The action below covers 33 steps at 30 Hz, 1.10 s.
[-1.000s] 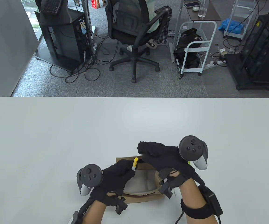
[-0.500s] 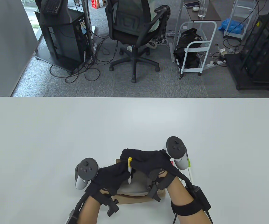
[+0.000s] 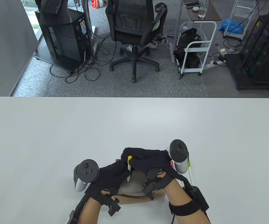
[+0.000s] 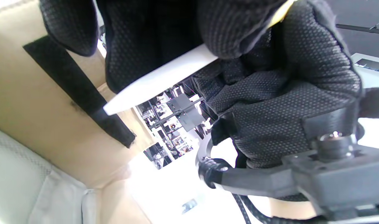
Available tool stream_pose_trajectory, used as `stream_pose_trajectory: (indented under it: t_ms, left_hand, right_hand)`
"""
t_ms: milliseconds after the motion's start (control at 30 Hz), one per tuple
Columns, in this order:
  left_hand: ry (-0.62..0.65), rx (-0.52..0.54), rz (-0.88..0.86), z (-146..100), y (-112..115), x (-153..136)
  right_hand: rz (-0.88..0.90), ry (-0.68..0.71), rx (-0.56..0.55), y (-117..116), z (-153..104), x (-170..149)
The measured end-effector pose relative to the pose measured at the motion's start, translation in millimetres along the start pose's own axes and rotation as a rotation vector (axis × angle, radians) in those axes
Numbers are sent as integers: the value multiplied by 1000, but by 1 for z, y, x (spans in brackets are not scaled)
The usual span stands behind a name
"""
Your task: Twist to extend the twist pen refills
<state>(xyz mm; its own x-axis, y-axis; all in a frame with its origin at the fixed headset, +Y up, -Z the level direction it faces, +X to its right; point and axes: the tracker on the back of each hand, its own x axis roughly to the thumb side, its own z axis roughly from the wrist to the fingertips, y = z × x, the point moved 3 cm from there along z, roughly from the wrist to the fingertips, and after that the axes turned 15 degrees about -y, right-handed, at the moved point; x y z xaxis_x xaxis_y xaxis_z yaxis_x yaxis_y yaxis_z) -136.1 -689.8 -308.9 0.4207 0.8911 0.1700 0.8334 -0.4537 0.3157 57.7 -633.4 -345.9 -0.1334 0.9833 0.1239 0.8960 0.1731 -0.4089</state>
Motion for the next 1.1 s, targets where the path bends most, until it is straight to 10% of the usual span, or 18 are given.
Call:
stream_pose_trajectory:
  t_ms: [767, 1100]
  left_hand:
    - [-13, 64, 16, -2, -1, -1]
    - [-56, 207, 150, -13, -33, -3]
  right_hand:
    - [-333, 56, -343, 5, -19, 23]
    - [-601, -61, -586, 65, -37, 44]
